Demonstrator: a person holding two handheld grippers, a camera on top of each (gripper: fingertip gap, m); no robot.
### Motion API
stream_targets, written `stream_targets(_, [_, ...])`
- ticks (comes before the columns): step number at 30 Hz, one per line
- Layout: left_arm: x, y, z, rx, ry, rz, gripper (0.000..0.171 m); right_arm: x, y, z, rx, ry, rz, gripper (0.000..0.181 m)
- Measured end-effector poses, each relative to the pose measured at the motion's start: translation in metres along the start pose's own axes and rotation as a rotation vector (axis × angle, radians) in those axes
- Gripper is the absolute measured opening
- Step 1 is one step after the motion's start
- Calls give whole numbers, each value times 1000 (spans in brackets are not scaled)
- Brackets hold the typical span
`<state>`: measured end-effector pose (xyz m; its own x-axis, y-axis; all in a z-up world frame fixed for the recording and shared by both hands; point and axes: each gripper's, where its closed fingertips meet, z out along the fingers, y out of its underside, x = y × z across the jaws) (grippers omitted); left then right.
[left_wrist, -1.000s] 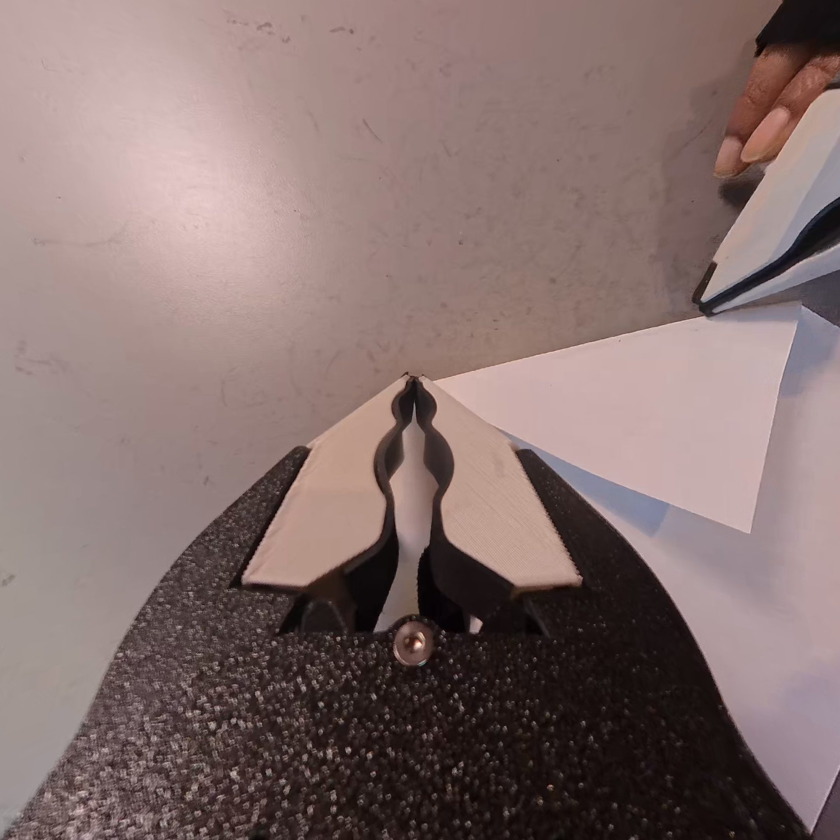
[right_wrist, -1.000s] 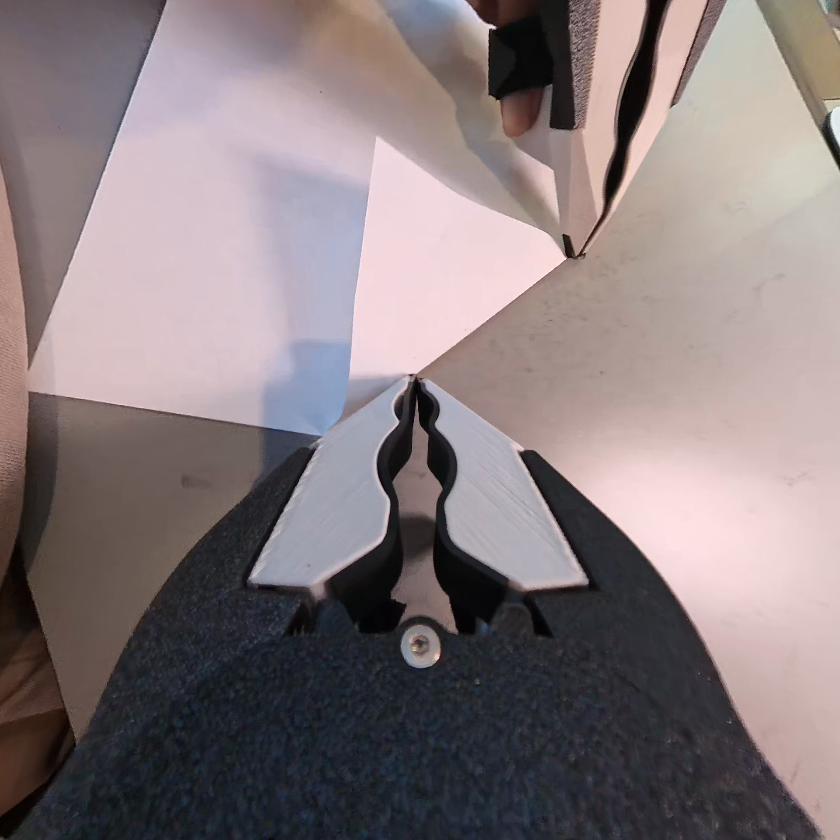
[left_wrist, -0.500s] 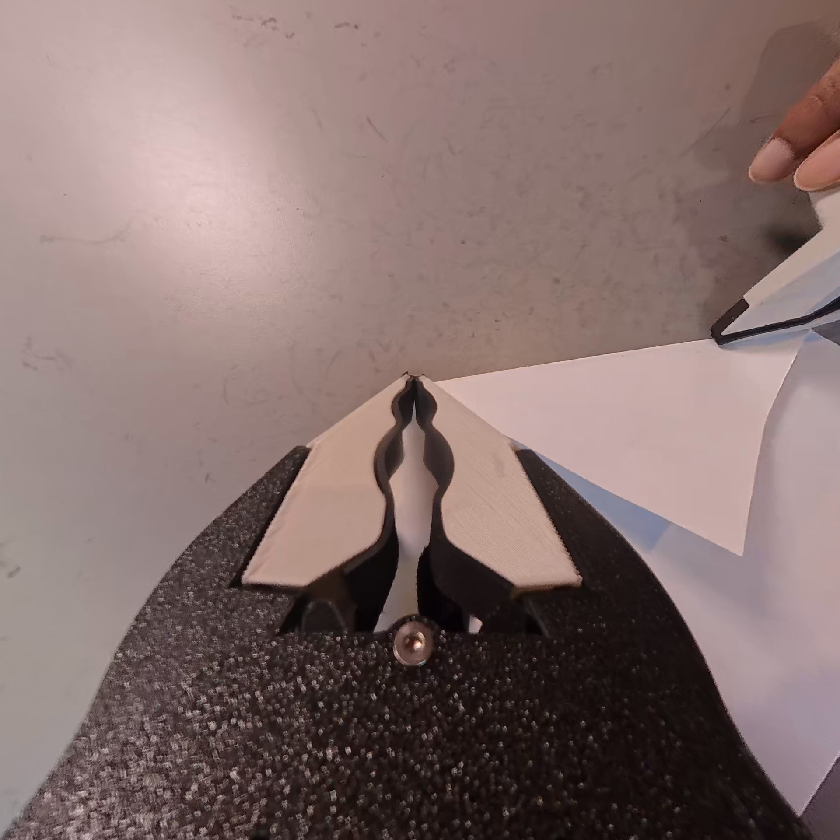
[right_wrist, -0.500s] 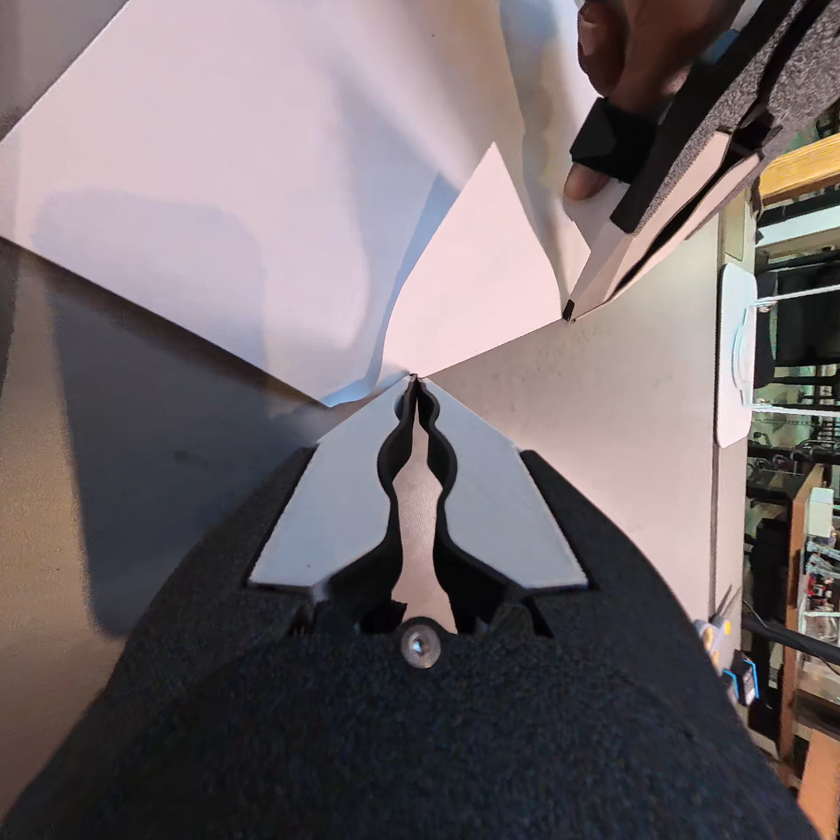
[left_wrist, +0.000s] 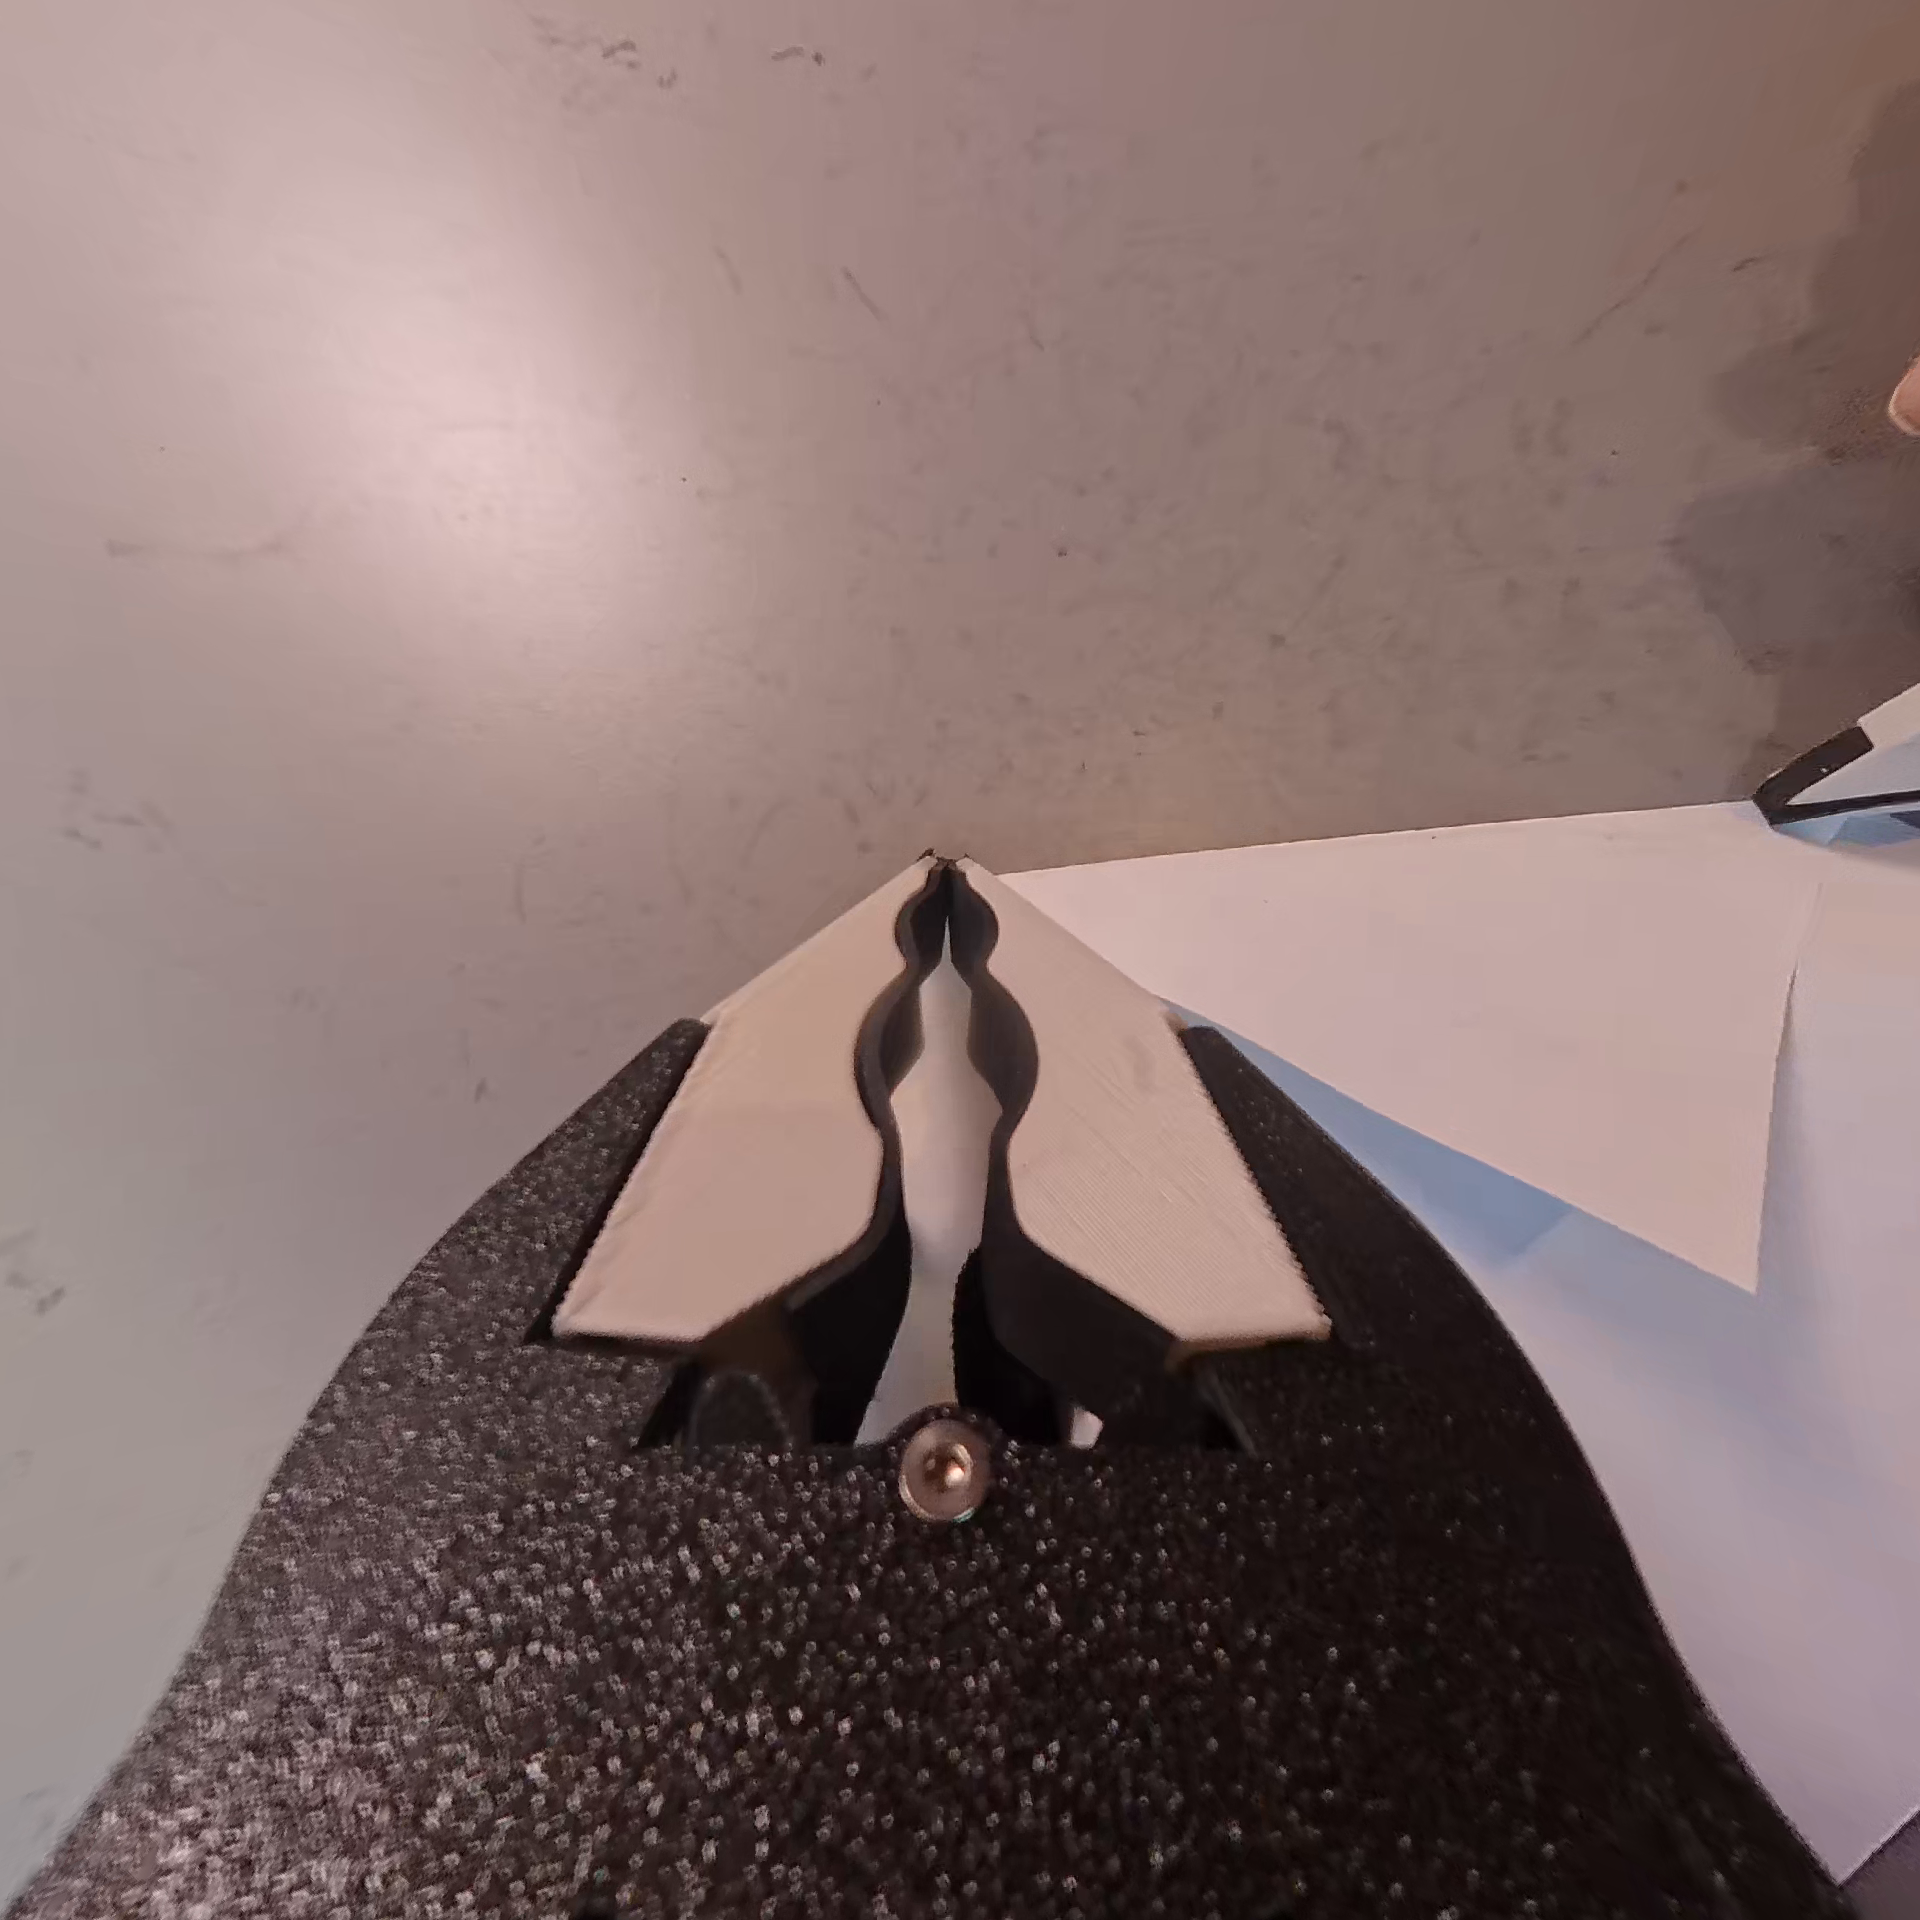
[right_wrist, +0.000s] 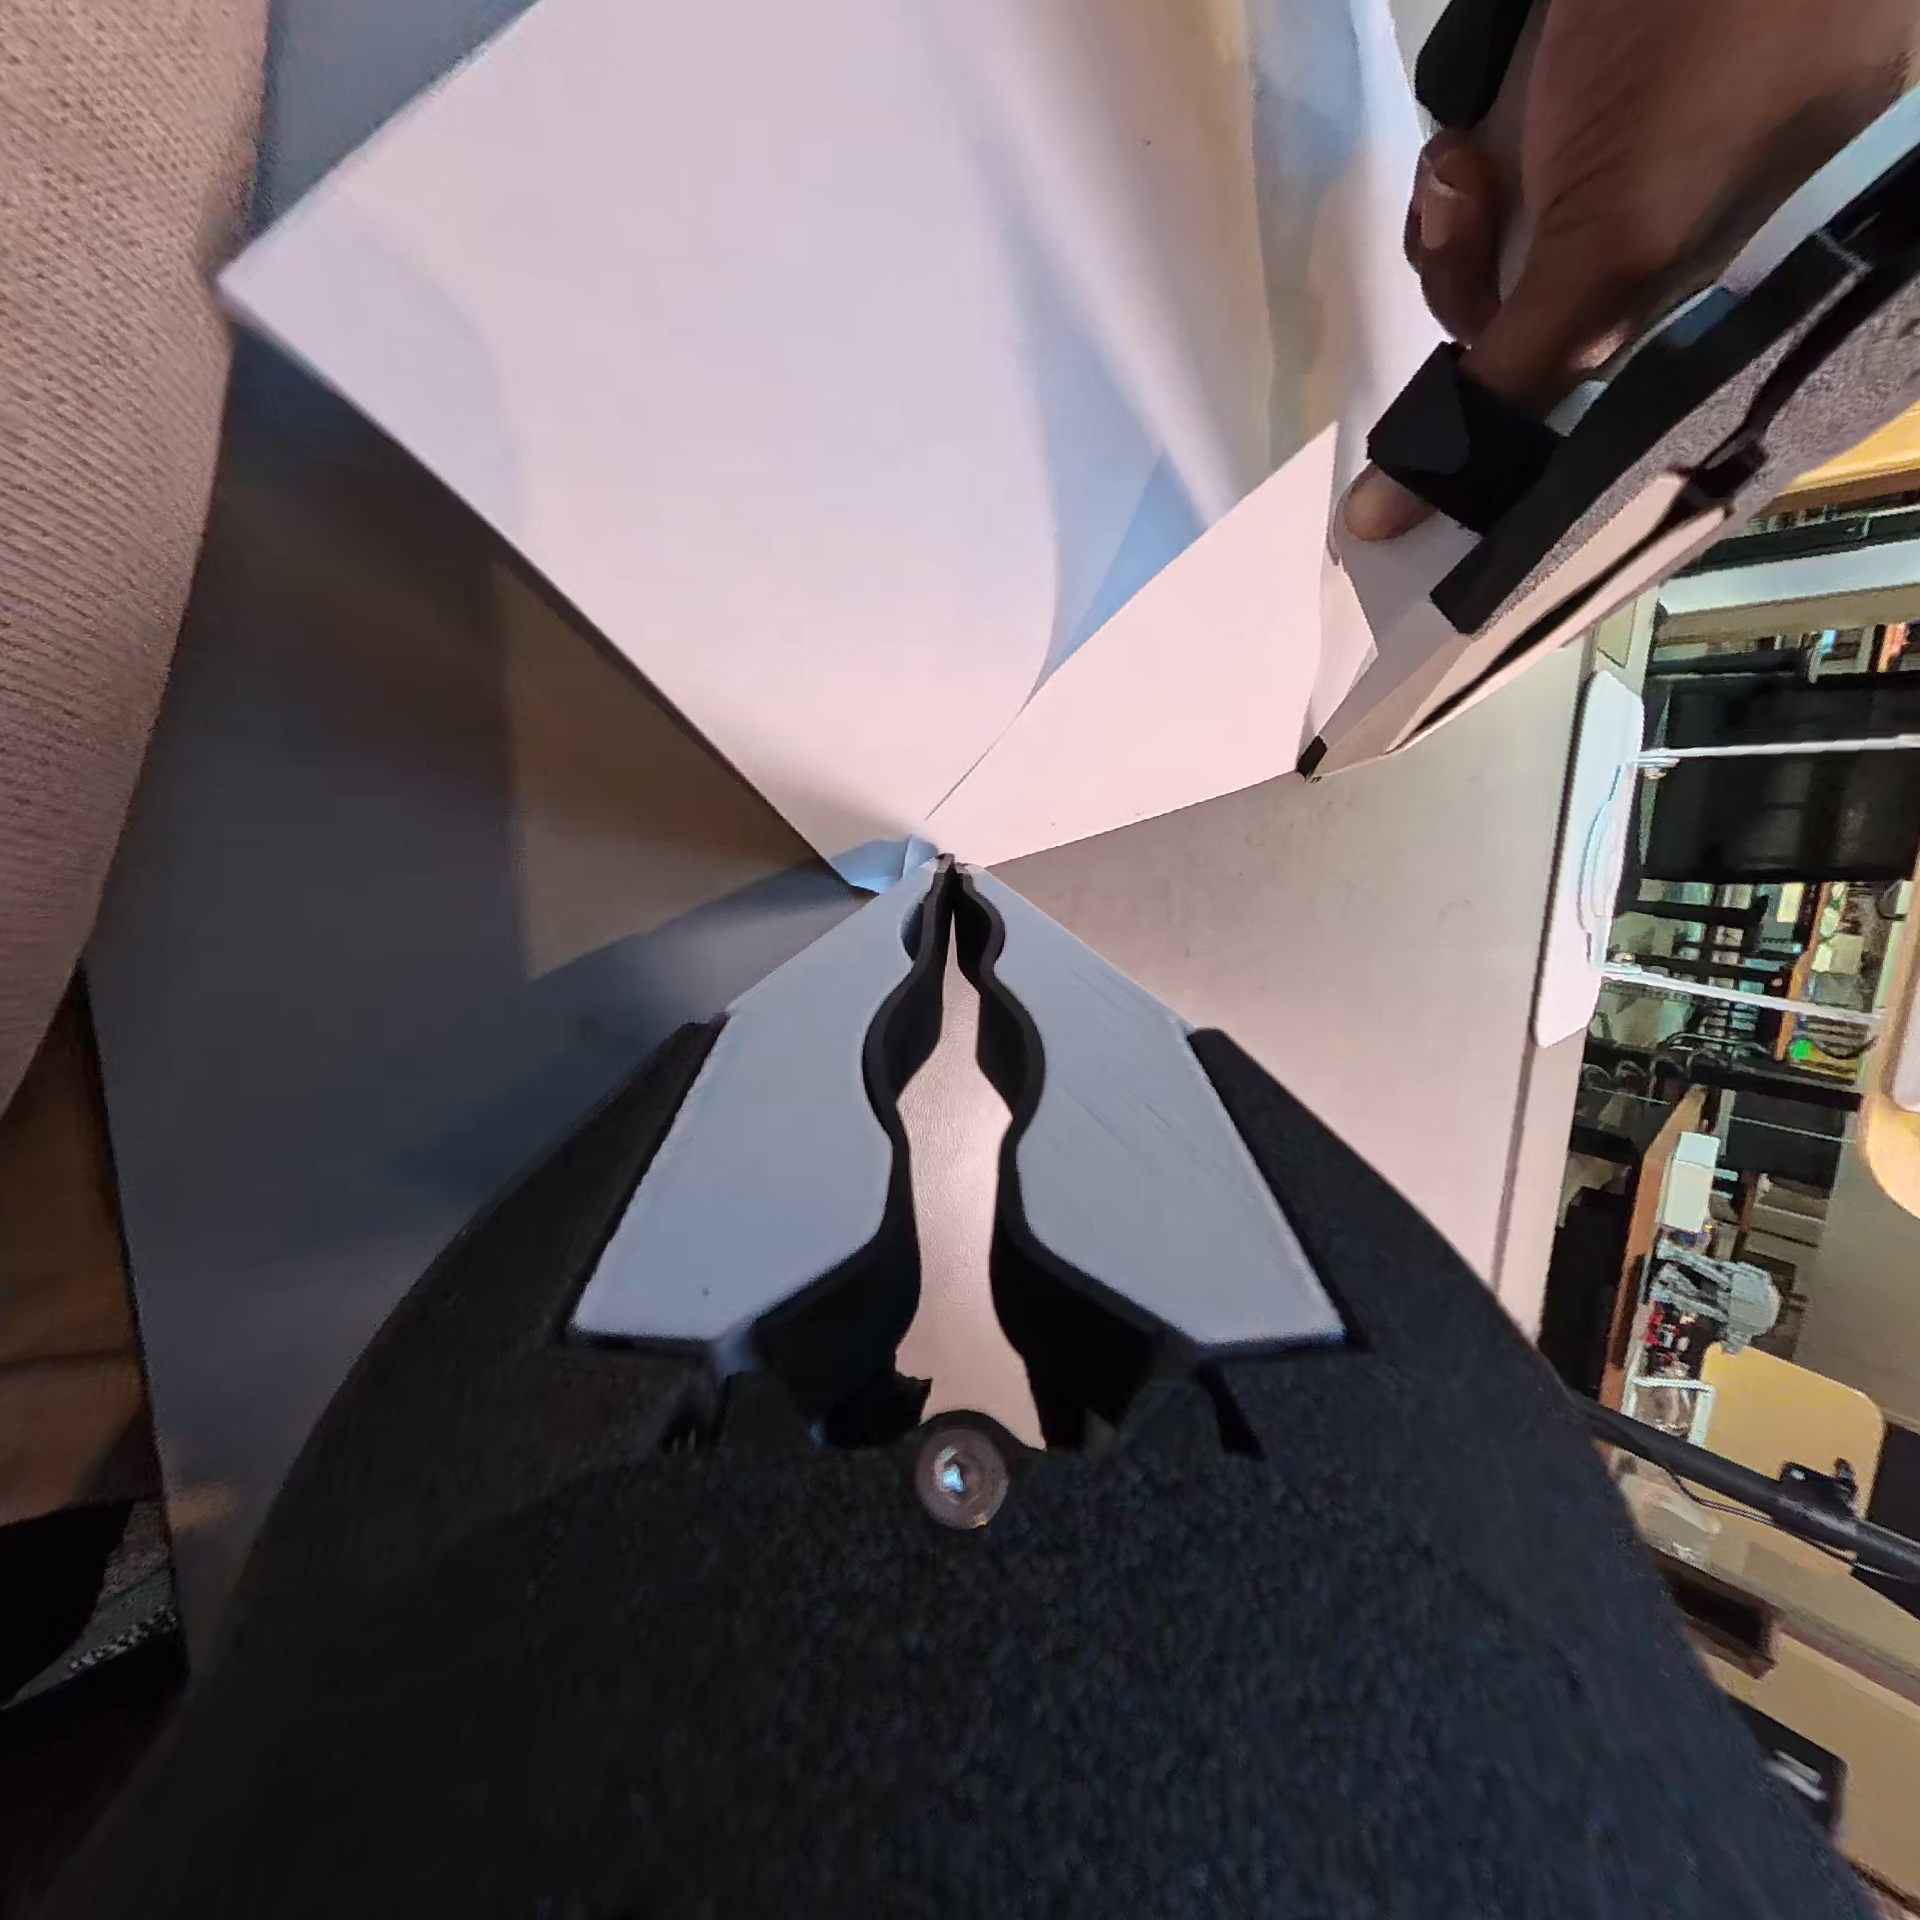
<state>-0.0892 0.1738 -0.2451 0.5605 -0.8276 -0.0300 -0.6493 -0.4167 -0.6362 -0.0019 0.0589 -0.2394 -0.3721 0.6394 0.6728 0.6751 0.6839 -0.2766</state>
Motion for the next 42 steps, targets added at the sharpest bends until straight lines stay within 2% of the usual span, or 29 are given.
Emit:
stream_targets(6, [0, 0, 0, -7, 2, 7, 0, -7, -5, -4, -23, -12, -114, 0])
stream_targets(12, [0, 0, 0, -5, 4, 12, 0, -13, -7, -10, -16, -17, -96, 0])
stream_targets(20, [0, 0, -1, -7, -1, -16, 0, -17, 0, -21, 29, -117, 54, 0])
stream_targets(24, [0, 0, -1, -15, 7, -101, 0, 23, -1, -41, 119, -100, 278, 0])
stream_targets(25, [1, -1, -1, -20, 9, -132, 0, 33, -5, -41, 145, -87, 327, 5])
stream_targets(27, [0, -1, -1, -31, 9, -166, 0, 43, -15, -30, 176, -84, 424, 13])
stream_targets(29, [2, 1, -3, -42, 26, -165, 0, 39, -15, -5, 142, -116, 472, 25])
stream_targets(31, [2, 5, -13, -45, 60, -170, 0, 29, -6, 16, 107, -161, 473, 19])
stream_targets(33, [-6, 7, -35, 18, 85, -206, 0, 24, 1, 23, 132, -221, 503, 3])
stream_targets(35, [-22, 18, -61, 60, 59, -286, 0, 23, 8, 21, 163, -282, 473, 0])
stream_targets(38, [-48, 56, -91, 60, -25, -376, 0, 35, 32, 22, 141, -319, 390, 1])
stream_targets(42, [-52, 96, -105, 90, -19, -522, 13, 38, 46, 20, 193, -467, 336, 2])
